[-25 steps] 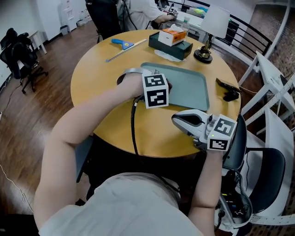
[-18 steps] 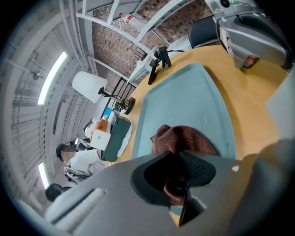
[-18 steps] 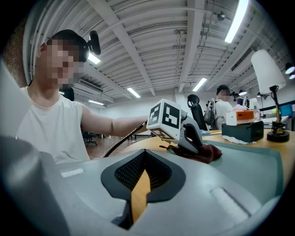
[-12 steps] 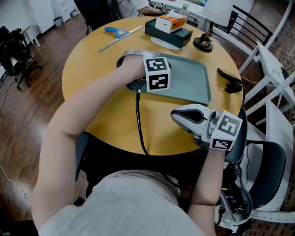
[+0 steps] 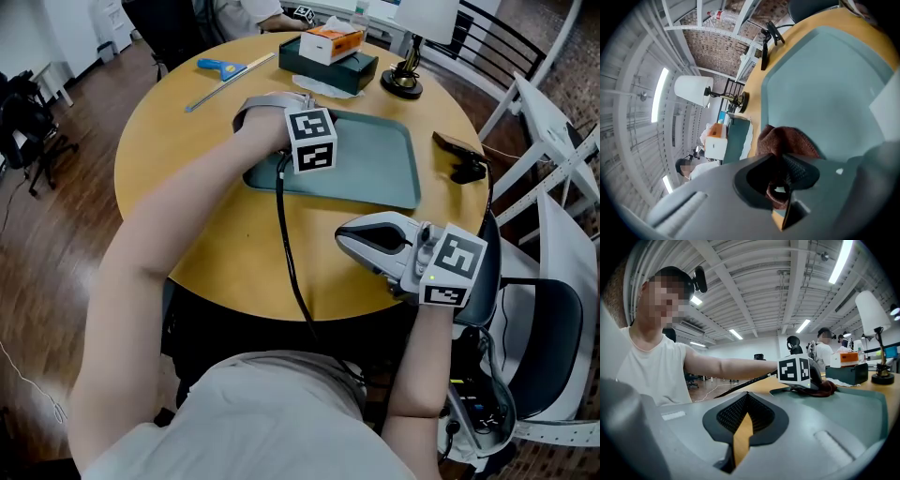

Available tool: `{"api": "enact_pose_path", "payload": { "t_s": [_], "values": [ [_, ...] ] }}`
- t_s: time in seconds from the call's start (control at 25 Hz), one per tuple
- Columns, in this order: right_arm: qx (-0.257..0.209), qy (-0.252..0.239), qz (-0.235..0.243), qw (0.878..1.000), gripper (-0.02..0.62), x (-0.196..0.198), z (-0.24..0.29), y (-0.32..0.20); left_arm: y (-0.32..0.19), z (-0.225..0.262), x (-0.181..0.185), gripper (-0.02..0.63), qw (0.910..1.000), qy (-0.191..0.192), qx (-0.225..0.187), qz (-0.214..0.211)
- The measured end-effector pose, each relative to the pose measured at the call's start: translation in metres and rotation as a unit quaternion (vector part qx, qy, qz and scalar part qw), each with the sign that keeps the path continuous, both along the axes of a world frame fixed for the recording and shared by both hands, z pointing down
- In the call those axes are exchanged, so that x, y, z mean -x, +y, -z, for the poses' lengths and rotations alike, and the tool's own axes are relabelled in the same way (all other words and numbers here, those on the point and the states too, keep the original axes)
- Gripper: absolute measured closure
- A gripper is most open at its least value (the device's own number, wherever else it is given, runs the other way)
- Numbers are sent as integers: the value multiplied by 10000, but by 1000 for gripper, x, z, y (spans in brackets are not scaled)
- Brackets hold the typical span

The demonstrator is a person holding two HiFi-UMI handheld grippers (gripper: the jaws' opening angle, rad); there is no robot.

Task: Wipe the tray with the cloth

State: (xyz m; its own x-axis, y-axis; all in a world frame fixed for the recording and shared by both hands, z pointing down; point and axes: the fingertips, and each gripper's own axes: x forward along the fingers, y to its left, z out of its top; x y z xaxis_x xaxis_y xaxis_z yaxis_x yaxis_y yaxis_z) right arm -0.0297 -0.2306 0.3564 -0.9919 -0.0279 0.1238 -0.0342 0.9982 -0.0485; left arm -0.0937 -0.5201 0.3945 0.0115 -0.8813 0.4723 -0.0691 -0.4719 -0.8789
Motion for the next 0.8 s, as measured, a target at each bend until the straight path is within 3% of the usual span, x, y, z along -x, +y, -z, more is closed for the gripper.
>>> {"api": "enact_pose_path", "payload": {
  "t_s": [0.36, 0.8],
  "values": [
    [18, 8, 6, 10000, 594, 0, -3, -1, 3, 0, -32, 543, 9997, 73, 124, -178],
    [35, 10, -12, 10000, 594, -1, -3, -2, 85, 1, -57, 543, 9884, 538, 1311, -538]
  ]
}}
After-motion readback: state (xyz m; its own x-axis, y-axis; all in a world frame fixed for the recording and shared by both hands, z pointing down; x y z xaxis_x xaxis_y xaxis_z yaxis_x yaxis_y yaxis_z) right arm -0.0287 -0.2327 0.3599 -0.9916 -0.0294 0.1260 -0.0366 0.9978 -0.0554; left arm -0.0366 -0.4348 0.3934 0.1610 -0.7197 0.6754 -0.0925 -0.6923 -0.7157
